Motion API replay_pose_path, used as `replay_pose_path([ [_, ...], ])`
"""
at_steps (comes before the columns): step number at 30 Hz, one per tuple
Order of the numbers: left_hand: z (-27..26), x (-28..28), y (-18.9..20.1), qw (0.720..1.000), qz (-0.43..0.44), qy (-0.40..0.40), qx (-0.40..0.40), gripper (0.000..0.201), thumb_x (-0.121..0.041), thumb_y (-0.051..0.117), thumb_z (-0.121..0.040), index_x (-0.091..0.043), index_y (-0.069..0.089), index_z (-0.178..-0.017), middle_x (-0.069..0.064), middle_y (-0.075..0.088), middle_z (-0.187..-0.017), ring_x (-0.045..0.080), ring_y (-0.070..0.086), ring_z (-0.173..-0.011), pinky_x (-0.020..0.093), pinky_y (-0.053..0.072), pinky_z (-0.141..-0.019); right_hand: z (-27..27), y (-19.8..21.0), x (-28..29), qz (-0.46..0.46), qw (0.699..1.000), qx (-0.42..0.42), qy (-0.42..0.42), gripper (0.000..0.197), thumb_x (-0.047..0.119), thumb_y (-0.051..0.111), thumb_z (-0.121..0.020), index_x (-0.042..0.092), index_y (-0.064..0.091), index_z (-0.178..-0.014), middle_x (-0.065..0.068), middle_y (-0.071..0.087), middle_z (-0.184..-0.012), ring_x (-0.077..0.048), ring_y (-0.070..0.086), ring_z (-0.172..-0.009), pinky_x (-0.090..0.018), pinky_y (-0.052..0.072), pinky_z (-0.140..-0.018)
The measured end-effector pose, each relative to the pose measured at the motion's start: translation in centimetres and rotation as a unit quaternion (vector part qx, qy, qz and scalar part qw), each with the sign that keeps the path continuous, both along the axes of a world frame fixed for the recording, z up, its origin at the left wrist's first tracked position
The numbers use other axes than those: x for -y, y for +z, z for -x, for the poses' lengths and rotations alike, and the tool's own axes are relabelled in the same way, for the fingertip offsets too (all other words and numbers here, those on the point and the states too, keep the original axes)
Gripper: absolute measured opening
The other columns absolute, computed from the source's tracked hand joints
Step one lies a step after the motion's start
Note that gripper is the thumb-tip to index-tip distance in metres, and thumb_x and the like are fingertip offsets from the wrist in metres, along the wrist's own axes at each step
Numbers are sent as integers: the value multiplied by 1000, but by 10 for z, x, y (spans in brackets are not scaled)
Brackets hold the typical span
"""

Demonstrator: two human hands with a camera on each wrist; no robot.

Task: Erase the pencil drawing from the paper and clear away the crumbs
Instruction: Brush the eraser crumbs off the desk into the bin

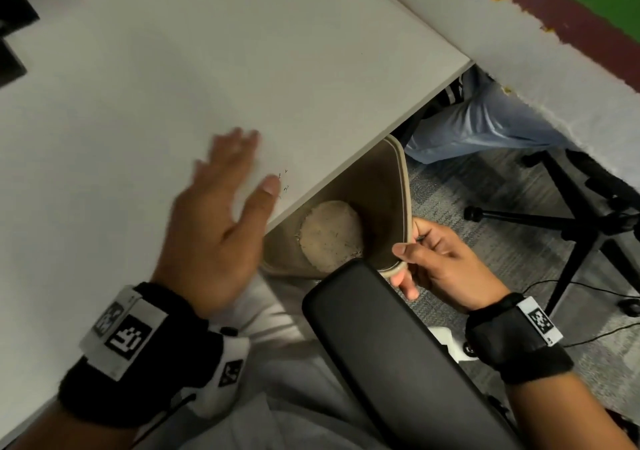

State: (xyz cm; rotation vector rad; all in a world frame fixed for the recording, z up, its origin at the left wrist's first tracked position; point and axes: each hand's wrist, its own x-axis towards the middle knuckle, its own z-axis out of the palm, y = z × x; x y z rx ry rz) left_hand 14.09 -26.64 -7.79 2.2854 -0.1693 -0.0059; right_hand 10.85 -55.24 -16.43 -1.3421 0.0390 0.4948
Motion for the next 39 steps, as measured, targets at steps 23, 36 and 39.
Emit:
replay_pose_path([
  [23,4,5,-10,981,-173,28,-84,87,-63,3,-90,-11,12,-158,13,2,-166,24,-7,-153,43,0,-124,2,-6,-4,9,1000,5,-4,17,-3,52,-97,-10,46,-83,-18,66,-62,-24,55,-41,-33,42,-45],
  [36,16,23,3,992,92,-65,59,55,-37,31,-102,-6,47,-145,3,45,-150,10,36,-144,30,31,-118,4,-10,-3,-5,1000,6,-12,23,4,56,-94,-14,45,-86,-25,65,-65,-25,55,-41,-35,41,-49],
  [39,2,7,-6,992,-117,35,-29,80,-59,14,-94,-8,32,-154,12,25,-162,23,13,-152,44,15,-123,3,-12,-3,-13,1000,10,-11,22,3,55,-95,-14,45,-86,-24,65,-64,-25,56,-41,-33,42,-45],
])
